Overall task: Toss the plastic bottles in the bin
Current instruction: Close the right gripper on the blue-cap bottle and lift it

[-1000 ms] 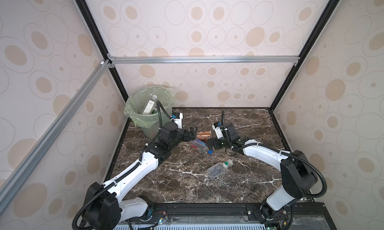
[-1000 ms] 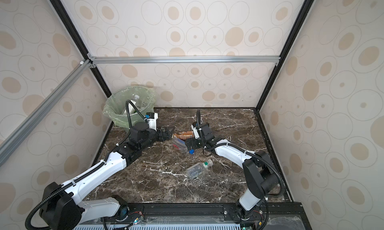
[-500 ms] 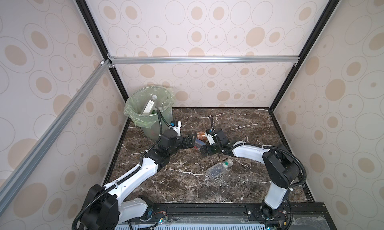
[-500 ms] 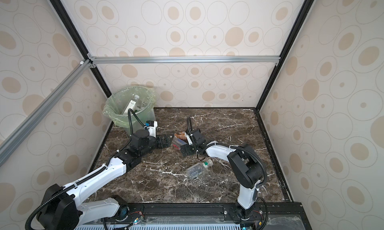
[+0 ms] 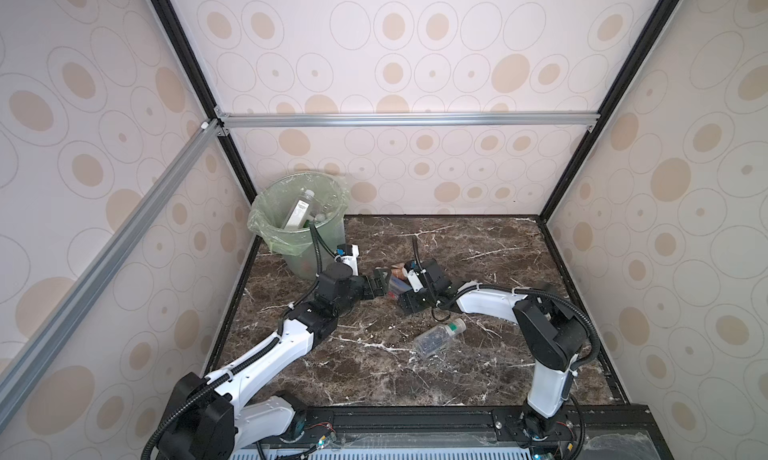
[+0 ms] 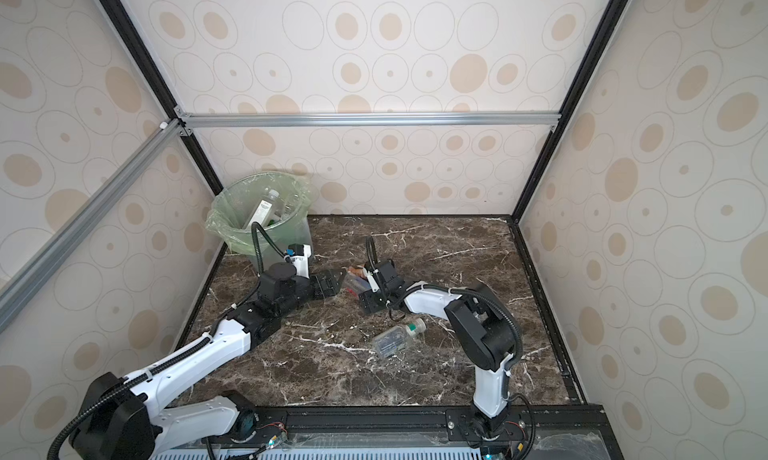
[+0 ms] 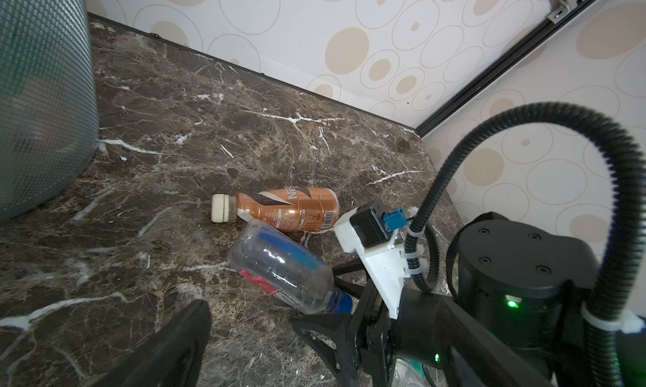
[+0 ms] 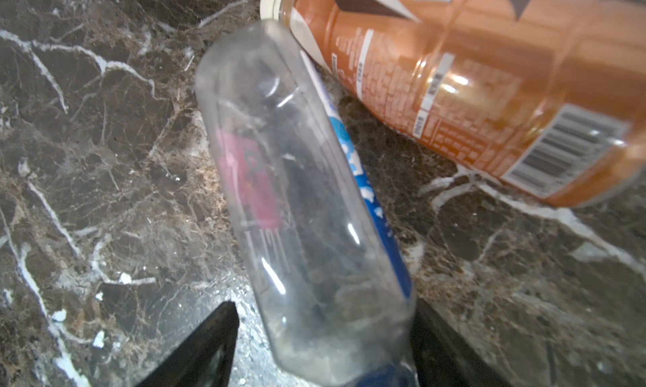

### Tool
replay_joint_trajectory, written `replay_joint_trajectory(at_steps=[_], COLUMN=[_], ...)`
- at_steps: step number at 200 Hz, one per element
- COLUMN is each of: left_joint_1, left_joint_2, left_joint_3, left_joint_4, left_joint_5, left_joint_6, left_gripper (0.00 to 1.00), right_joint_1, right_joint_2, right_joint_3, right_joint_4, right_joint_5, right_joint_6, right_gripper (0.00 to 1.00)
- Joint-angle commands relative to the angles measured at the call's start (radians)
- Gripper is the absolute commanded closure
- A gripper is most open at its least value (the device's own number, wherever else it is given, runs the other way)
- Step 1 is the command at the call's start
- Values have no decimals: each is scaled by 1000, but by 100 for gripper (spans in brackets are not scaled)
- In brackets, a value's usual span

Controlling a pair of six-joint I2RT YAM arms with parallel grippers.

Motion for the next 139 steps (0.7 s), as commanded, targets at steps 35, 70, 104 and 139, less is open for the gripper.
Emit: replay_joint_trajectory(at_steps=[35,70,104,139], left_joint_1=[30,48,59,65], left_joint_2=[-8,-12,20,61], left_joint_3=[-22,-28,19,92], left_joint_4=[47,54,52,45], left_joint_5=[30,48,87,104], left_joint_6=[-73,-91,-102,-96], left_gripper=[1,1,1,1], right_joint_1=[19,24,30,33], right_joint_2=[36,6,-71,-158], right_joint_3=[30,25,35,60], right_joint_4=[-16,-22,-52,-74], right_joint_5=[11,-6,-3,-19], right_joint_6=[0,-3,-1,15], right_gripper=[34,50,54,55])
